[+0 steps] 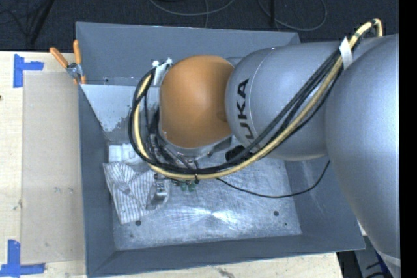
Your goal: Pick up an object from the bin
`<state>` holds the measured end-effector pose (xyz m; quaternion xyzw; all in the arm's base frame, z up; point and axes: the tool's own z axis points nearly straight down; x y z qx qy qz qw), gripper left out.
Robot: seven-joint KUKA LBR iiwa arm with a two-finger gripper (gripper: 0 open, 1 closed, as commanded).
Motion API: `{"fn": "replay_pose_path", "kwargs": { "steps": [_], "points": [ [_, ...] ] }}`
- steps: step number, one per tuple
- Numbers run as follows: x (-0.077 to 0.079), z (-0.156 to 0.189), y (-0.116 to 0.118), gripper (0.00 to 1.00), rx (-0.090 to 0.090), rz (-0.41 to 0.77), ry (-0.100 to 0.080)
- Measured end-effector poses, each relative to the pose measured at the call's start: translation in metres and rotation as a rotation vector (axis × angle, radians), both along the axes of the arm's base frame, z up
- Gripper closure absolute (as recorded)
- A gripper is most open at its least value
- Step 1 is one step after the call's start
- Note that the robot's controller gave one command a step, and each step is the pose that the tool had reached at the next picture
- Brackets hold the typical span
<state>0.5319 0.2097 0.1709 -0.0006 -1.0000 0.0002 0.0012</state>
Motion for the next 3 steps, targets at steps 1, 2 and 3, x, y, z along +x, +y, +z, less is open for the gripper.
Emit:
{"fn": "replay_pose_path", "kwargs": {
  "steps": [1, 2, 3],
  "points": [
    [0.013, -0.056, 0.018, 0.00, 0.002, -0.057, -0.006],
    [0.044, -0.089, -0.036, 0.00, 0.001, 0.020, -0.001],
    [0.051, -0.095, -0.075, 0.00, -0.002, -0.101, -0.002]
  ]
}}
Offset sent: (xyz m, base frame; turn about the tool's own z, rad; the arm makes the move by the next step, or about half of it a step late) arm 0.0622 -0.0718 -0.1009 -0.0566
